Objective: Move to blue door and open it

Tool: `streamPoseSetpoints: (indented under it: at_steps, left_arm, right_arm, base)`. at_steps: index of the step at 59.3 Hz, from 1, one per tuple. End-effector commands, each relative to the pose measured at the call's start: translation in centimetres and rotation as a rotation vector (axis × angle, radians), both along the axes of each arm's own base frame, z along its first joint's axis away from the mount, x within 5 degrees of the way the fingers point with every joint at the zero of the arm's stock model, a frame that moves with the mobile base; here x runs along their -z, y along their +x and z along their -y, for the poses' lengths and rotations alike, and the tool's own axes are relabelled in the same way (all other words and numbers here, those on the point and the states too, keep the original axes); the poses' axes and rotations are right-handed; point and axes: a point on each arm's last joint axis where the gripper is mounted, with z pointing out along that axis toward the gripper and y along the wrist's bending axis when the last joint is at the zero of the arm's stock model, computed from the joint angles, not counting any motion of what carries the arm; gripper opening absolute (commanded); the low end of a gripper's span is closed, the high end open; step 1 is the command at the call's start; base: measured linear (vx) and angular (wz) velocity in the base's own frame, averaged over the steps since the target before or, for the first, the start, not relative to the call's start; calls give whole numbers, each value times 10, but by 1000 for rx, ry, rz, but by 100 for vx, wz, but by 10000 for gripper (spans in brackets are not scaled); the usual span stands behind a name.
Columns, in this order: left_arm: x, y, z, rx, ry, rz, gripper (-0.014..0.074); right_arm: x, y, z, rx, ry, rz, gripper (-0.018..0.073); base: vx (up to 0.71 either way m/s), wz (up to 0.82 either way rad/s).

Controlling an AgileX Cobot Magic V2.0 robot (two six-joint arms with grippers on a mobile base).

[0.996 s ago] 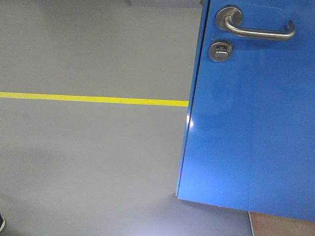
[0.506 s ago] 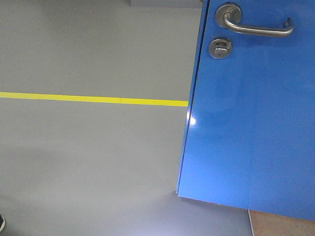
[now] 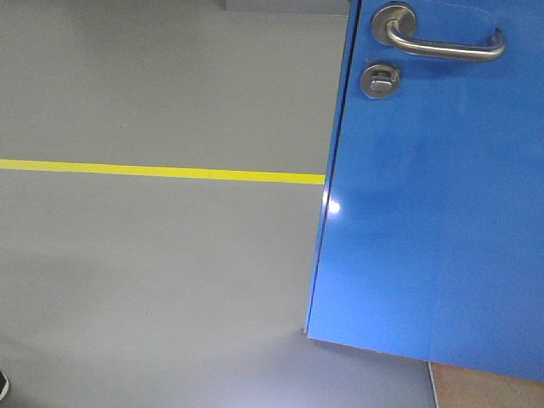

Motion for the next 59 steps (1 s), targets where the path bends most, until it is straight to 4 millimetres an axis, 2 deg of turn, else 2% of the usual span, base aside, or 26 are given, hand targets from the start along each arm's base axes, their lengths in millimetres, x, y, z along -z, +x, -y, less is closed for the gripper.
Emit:
streamPoseSetpoints:
  at_steps: [1, 12, 24, 31, 40, 45, 59]
  left_arm:
    - [-17, -1, 1, 11, -9, 123, 73]
    - [-17, -1, 1, 11, -9, 123, 73]
    - [-17, -1, 1, 11, -9, 123, 73]
    - [-17, -1, 1, 11, -9, 123, 73]
    - [-17, -1, 1, 11, -9, 123, 73]
    - [-17, -1, 1, 11, -9, 123, 73]
    - [-17, -1, 1, 11, -9, 123, 73]
  right_arm:
    - [-2, -8, -3, 6, -32, 69, 12]
    - [19, -23, -8, -121, -94, 149, 12]
    - [60, -23, -1, -245, -189, 191, 12]
    - [93, -15, 2, -255, -89, 170, 12]
    - [129, -1, 2, -264, 45, 56, 12]
    - [139, 1, 1, -271, 45, 20, 12]
    - [145, 4, 4, -229, -13, -16, 12]
  base:
    - [0, 0]
    - [0, 0]
    - [0, 0]
    - [0, 0]
    - [0, 0]
    - [0, 0]
    - [0, 0]
